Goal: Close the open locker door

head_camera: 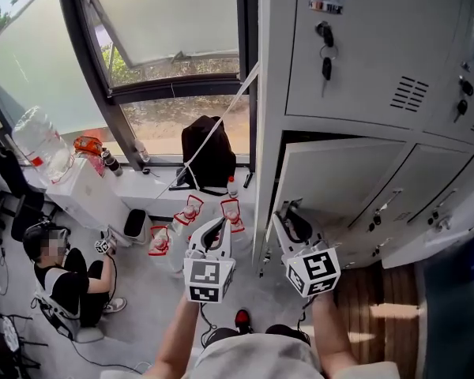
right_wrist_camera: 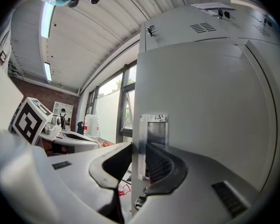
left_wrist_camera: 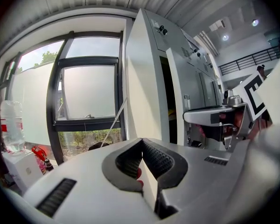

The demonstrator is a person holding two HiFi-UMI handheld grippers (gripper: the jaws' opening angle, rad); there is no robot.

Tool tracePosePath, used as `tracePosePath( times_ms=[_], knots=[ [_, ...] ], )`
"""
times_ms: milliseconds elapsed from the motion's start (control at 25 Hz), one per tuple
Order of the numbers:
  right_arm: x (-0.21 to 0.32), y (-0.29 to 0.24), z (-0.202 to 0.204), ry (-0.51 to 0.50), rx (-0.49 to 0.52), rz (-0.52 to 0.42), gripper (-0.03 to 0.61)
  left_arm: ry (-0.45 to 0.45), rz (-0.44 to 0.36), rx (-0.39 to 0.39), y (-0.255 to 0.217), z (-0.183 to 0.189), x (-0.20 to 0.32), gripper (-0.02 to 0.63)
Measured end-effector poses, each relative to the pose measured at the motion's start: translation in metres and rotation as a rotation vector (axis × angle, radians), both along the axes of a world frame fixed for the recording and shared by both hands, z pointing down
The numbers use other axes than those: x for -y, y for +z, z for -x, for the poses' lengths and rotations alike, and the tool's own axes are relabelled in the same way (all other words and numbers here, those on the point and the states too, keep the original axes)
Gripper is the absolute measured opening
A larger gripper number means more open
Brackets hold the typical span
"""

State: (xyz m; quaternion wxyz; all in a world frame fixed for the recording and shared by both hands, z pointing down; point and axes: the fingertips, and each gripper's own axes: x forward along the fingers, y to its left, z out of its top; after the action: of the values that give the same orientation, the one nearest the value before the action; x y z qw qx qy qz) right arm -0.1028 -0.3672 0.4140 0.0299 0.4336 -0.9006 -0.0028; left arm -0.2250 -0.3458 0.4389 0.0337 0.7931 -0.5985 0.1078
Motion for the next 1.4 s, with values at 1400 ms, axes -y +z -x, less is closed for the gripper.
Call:
tracePosePath(
  times_ms=[1400],
  knots=[
    [0.041, -0.001, 0.006, 0.104, -0.021, -0.037, 0.094, 0.085, -0.004, -0.021, 0.007, 0.017, 0.058, 0.021]
  ],
)
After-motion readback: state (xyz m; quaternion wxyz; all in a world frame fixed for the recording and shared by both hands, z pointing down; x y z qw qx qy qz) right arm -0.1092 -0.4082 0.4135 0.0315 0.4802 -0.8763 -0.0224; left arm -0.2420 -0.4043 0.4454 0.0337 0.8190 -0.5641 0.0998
